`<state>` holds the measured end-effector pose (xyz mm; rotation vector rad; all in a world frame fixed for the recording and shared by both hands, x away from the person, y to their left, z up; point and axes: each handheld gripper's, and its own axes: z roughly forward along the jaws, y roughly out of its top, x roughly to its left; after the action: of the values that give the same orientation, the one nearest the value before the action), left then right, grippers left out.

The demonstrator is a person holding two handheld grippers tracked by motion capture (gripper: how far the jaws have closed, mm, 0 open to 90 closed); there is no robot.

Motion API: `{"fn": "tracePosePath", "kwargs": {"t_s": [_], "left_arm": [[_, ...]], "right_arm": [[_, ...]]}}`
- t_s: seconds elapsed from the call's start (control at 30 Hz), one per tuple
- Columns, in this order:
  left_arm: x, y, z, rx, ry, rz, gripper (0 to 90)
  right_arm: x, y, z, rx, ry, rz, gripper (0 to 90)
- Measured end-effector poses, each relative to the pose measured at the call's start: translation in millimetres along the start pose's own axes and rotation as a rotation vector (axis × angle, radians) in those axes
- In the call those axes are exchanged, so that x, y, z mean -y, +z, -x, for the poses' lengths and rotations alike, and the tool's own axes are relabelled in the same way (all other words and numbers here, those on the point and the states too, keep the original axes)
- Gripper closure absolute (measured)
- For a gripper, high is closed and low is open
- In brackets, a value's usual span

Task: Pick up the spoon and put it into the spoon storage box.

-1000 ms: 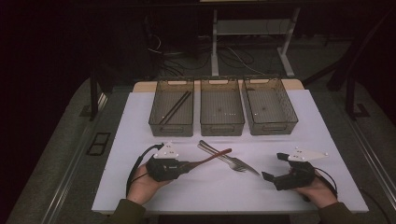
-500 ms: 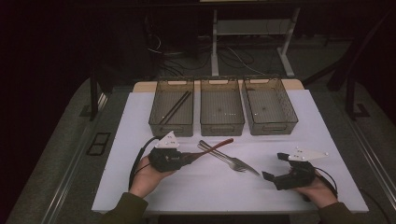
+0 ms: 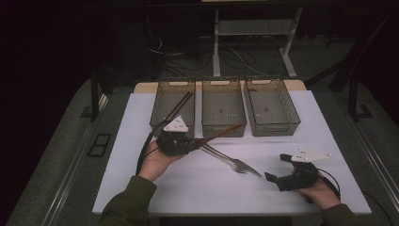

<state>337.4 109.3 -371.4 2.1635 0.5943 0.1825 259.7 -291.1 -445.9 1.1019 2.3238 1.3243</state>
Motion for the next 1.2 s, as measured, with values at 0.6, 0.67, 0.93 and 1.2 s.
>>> {"fn": "tracePosePath", "kwargs": {"t_s": [0.6, 0.67, 0.93, 1.2], "left_arm": [[-45.2, 21.1, -30.6, -0.1, -0.025, 0.011, 78.3], [-49.0, 25.3, -33.9, -0.114, -0.031, 0.005, 78.3], [-64.1, 42.2, -47.1, -0.165, -0.059, -0.017, 78.2], [-74.5, 61.0, -57.6, -0.206, -0.075, -0.034, 78.2]], "right_arm": [[0.3, -0.8, 0.3, 0.001, 0.001, 0.003, 1.8], [0.3, -0.9, 0.3, 0.001, 0.002, 0.003, 1.8], [0.4, -1.3, 0.1, 0.0, 0.003, 0.004, 1.8], [0.3, -1.4, 0.0, -0.004, 0.004, 0.006, 1.8]]}}
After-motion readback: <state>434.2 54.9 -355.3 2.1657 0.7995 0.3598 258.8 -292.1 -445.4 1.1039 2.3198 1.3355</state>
